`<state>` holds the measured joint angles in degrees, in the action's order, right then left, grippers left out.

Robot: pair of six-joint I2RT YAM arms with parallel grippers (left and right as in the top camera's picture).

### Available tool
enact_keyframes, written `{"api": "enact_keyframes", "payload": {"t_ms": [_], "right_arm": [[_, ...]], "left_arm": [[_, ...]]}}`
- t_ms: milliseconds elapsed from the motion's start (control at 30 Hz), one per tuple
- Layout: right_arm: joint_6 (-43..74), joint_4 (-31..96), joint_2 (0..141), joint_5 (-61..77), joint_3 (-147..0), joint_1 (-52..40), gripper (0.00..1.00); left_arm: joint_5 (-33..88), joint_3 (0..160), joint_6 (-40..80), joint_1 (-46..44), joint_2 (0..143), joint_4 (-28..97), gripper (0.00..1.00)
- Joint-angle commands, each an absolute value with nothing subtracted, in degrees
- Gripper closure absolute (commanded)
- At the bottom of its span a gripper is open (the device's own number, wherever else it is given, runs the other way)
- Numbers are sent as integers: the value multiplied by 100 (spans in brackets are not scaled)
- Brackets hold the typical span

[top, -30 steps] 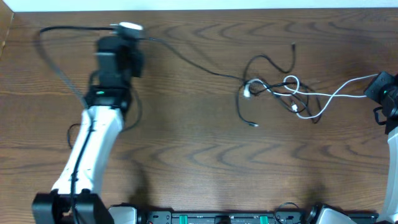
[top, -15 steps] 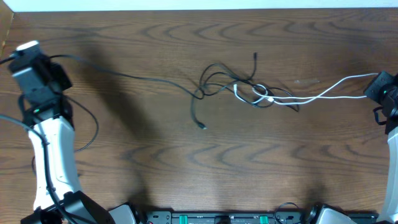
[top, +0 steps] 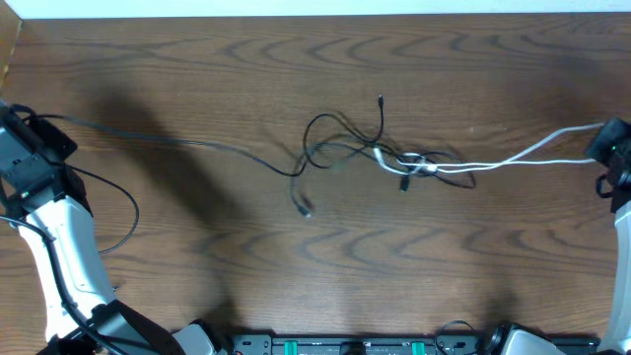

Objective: Untangle cables

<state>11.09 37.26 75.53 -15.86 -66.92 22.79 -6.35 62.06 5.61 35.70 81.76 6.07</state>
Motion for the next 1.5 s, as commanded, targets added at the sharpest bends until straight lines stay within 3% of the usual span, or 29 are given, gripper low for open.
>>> {"api": "enact_keyframes", "payload": {"t_ms": [0, 133, 233, 433, 800, 1000, 1067, 1100, 1467], "right_arm": [[1094, 3715, 7566, -3636, -6777, 2532, 99], [1957, 3988, 7566, -4803, -6777, 3148, 99], [2670, 4311, 7566, -4628, -6777, 3793, 99], [2770, 4348, 7566, -2102, -6777, 4801, 99], [1284, 4025, 7568, 510, -6777, 4563, 97], [-10, 3966, 7568, 2233, -6777, 4152, 57], [-311, 3977, 7568, 2571, -6777, 3962, 30], [-567, 4001, 7568, 2788, -6777, 3732, 1], [-1704, 4320, 7655, 3059, -6777, 1920, 1]], "left_arm": [[-716, 6287, 825, 3649, 8079, 644, 92], [-725, 6287, 825, 3675, 8079, 681, 92], [-775, 6287, 825, 3723, 8079, 722, 92], [-458, 6287, 827, 3715, 8079, 836, 92], [1645, 6287, 829, 3715, 8086, 1070, 92], [2165, 6287, 827, 3483, 8090, 1306, 92], [2165, 6287, 827, 3345, 8090, 1389, 92], [2165, 6287, 827, 3179, 8093, 1435, 92], [2163, 6287, 825, 1959, 8121, 1459, 92]]}}
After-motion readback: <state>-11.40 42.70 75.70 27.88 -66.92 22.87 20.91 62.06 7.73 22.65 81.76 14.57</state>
